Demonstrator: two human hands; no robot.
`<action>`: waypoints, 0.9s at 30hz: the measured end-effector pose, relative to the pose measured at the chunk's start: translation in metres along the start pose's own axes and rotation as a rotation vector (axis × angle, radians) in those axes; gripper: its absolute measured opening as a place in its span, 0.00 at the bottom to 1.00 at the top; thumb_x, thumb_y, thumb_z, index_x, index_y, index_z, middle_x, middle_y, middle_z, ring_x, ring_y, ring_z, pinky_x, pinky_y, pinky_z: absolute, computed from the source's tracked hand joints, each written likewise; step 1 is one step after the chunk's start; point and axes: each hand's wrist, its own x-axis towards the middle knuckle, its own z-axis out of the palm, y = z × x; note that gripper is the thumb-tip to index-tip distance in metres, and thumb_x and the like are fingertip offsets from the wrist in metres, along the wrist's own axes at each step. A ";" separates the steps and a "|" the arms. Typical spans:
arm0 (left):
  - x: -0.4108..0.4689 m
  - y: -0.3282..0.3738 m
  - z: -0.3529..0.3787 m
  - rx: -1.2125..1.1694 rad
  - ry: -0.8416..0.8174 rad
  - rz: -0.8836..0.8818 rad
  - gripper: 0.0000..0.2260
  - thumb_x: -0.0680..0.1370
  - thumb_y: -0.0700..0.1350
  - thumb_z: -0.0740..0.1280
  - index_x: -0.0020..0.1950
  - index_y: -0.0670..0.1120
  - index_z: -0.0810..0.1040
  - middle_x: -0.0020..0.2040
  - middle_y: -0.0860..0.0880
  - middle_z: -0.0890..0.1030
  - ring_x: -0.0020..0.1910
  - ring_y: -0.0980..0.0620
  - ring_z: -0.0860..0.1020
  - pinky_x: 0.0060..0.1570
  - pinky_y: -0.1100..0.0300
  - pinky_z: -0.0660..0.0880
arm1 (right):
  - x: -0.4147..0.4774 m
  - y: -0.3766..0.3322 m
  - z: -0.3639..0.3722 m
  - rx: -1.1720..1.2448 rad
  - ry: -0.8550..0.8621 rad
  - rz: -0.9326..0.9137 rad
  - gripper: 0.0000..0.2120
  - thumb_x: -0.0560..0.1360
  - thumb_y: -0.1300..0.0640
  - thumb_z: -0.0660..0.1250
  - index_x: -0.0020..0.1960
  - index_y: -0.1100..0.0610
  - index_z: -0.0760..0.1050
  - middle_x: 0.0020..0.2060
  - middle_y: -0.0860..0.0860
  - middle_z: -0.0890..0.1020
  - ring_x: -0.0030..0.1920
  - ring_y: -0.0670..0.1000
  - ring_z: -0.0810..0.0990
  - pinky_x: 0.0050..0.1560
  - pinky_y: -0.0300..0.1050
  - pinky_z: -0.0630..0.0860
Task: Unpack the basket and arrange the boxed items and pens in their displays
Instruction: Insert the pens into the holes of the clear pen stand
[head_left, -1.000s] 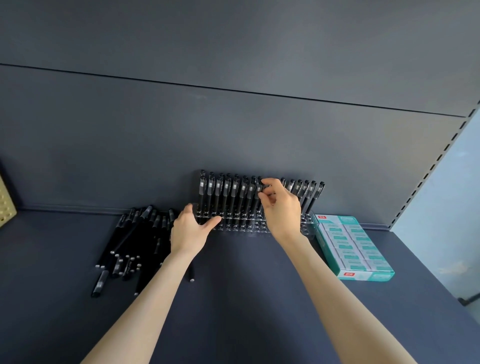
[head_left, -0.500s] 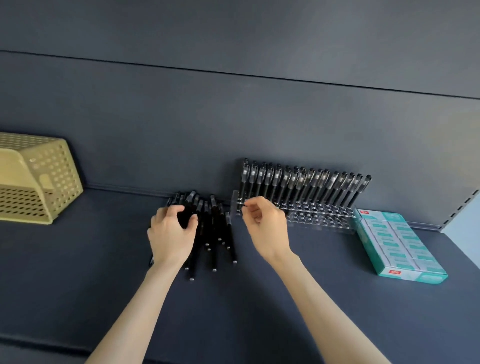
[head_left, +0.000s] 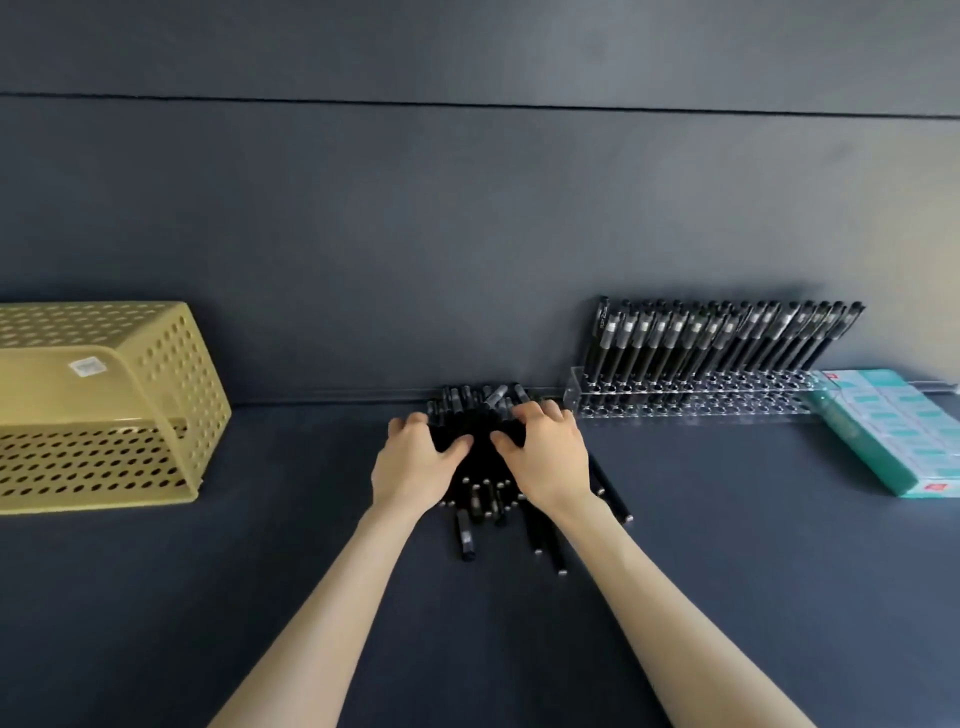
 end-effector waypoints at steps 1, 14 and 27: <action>0.005 -0.003 -0.003 -0.016 -0.036 -0.004 0.26 0.74 0.58 0.68 0.63 0.41 0.71 0.60 0.44 0.74 0.57 0.41 0.76 0.54 0.50 0.74 | 0.001 -0.002 0.001 -0.004 0.003 0.022 0.22 0.76 0.47 0.64 0.65 0.57 0.70 0.59 0.54 0.75 0.61 0.56 0.70 0.61 0.48 0.66; 0.023 -0.010 -0.010 -0.092 -0.145 0.004 0.19 0.73 0.58 0.69 0.50 0.43 0.76 0.47 0.47 0.81 0.49 0.45 0.79 0.49 0.51 0.75 | 0.003 -0.009 0.011 0.188 0.124 0.148 0.14 0.72 0.53 0.71 0.54 0.58 0.76 0.28 0.40 0.72 0.35 0.46 0.73 0.39 0.41 0.68; 0.022 -0.020 -0.012 -0.232 -0.178 0.074 0.15 0.82 0.50 0.56 0.47 0.38 0.69 0.37 0.46 0.74 0.34 0.48 0.71 0.37 0.54 0.67 | 0.004 -0.008 0.011 0.323 0.160 0.137 0.08 0.76 0.54 0.66 0.52 0.57 0.78 0.32 0.42 0.77 0.31 0.41 0.74 0.34 0.34 0.67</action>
